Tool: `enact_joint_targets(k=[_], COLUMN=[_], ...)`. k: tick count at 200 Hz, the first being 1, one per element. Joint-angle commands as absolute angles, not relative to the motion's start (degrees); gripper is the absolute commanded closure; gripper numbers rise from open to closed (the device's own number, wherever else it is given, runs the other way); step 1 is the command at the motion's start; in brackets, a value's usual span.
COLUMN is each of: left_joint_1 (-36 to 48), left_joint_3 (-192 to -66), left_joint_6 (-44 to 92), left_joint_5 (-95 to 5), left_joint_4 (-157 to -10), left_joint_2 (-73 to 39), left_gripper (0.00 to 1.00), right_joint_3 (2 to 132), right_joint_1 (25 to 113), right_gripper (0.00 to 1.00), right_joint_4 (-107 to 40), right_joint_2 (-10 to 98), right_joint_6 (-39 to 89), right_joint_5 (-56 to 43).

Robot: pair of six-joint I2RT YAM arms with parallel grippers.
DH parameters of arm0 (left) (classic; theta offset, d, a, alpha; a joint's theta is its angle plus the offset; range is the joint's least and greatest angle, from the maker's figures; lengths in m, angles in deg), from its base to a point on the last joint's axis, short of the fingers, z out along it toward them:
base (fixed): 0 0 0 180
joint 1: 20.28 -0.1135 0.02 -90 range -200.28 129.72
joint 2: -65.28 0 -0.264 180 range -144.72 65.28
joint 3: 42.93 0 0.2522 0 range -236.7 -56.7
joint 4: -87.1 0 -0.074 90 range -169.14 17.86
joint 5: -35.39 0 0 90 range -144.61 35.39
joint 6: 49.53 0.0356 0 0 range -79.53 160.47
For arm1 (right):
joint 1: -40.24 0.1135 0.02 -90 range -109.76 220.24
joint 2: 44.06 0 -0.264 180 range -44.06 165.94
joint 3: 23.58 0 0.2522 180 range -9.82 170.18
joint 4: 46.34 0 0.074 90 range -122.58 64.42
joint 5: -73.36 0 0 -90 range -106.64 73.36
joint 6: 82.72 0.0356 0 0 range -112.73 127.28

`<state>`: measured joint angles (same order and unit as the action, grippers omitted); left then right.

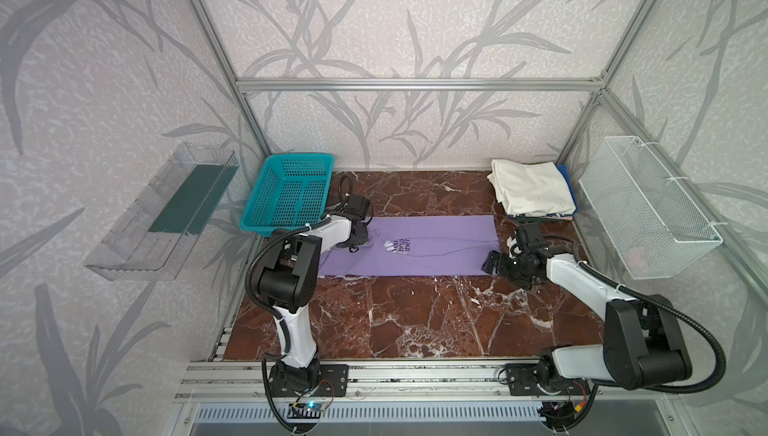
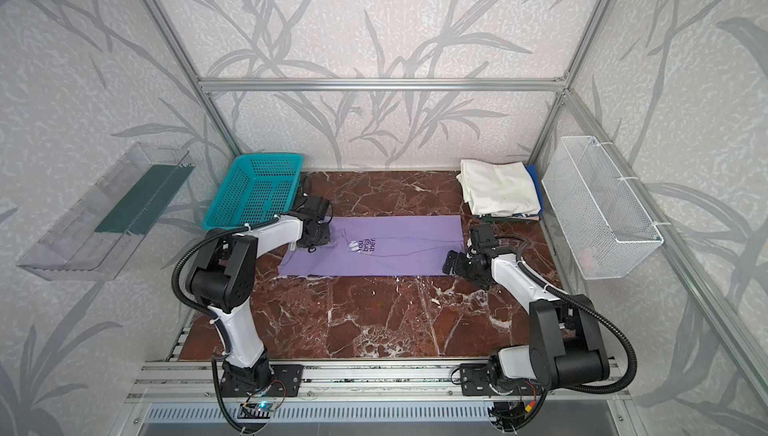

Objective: Fold and stack the t-shirts

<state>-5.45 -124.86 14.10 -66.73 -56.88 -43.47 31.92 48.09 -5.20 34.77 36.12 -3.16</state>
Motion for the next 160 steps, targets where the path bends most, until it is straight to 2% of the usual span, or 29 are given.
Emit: enact_joint_targets(k=[1,78,93,160], left_joint_1=[-5.7,-5.6,-5.7,-5.7], left_joint_3=[-126.2,-128.5,-129.1,-132.0], left_joint_6=[15.3,16.6,16.8,17.1], left_joint_5=[-67.6,-67.8,-67.8,-66.9], left_joint_4=[-56.8,-56.9,-56.8,-55.0], left_joint_2=[-44.4,-46.1,-46.6,-47.7], left_gripper=[0.67,0.77,0.83,0.87], right_joint_3=[32.4,32.8,32.9,32.6], right_joint_1=[47.8,47.7,47.7,47.7], right_gripper=[0.01,0.01,0.01,0.01], right_joint_4=[-3.4,-3.0,-2.9,-2.7], right_joint_2=[34.7,34.8,34.8,35.0], right_joint_6=[35.8,35.9,35.9,36.0], right_joint_5=[-3.8,-3.4,-3.4,-3.6])
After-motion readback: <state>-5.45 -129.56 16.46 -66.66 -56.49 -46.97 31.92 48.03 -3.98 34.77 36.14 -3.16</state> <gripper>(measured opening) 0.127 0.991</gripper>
